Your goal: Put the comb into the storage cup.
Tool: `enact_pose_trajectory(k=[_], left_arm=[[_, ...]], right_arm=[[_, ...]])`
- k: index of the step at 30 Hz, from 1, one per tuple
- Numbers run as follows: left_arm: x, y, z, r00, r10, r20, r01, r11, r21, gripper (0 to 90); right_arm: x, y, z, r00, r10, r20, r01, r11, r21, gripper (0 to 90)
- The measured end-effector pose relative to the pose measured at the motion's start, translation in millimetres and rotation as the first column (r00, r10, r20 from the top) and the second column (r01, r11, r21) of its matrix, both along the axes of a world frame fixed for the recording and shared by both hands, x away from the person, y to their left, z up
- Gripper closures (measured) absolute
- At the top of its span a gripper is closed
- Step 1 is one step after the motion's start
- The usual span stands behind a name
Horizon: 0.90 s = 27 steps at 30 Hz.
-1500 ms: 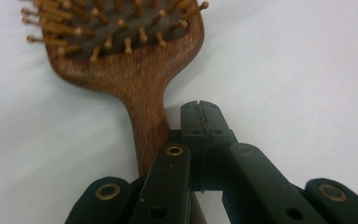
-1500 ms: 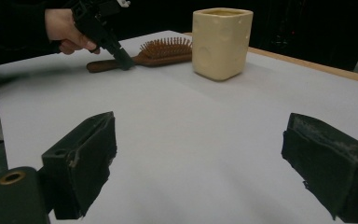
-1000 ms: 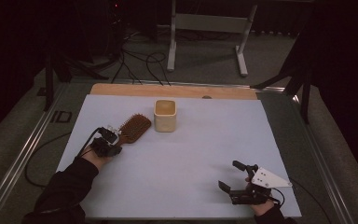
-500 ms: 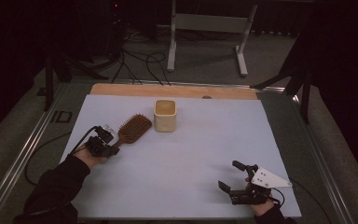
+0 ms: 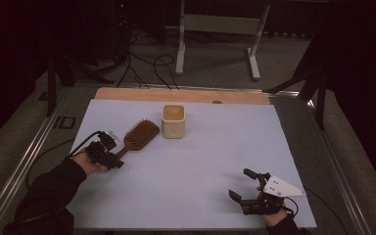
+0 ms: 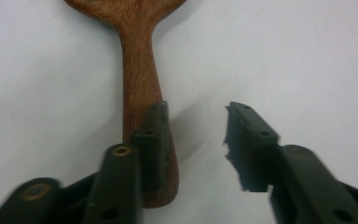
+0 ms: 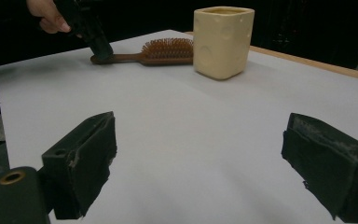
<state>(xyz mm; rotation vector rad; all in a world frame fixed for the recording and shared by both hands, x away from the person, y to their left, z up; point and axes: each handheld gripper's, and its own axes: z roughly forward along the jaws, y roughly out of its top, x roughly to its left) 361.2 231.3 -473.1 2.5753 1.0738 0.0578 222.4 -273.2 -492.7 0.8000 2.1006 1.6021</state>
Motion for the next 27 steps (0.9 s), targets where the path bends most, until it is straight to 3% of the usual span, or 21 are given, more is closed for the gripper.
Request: enact_pose_trajectory(k=[2,6,7,8,12,20,27], left_arm=[[1.7,-0.1,0.6,1.0000,-0.002,0.003,0.002,1.0000,0.005,55.1],[5.2,-0.8,2.8,0.9999,-0.011,-0.013,0.011,0.9999,0.007,32.5],[6.0,-1.2,3.4,0.9997,-0.015,-0.018,0.015,0.9999,0.009,21.9],[6.7,-1.5,4.0,0.9994,-0.020,-0.028,0.020,0.9998,0.002,21.9],[9.8,-3.6,7.5,0.9972,-0.047,-0.059,0.046,0.9987,-0.025,3.6],[15.3,-13.2,13.9,0.9927,-0.096,-0.073,0.097,0.9953,0.005,0.5],[25.7,-15.6,14.9,0.9920,-0.093,-0.086,0.095,0.9951,0.026,0.5]], right_arm=[[0.1,0.0,-0.1,1.0000,0.000,-0.001,0.000,1.000,0.000,9.7],[-0.1,0.5,-0.1,1.0000,0.000,-0.003,0.000,1.000,0.002,9.7],[-0.1,0.3,-0.1,1.0000,0.000,-0.004,0.000,1.000,0.004,9.7],[-0.1,0.3,-0.1,1.0000,0.000,-0.004,0.000,1.000,0.004,9.7],[0.1,0.3,-0.1,1.0000,0.000,-0.004,0.000,1.000,0.005,9.7],[0.2,0.3,-0.1,1.0000,0.003,-0.003,-0.003,1.000,0.006,9.8],[0.2,0.5,-0.2,1.0000,0.003,-0.005,-0.003,1.000,0.007,9.7]])
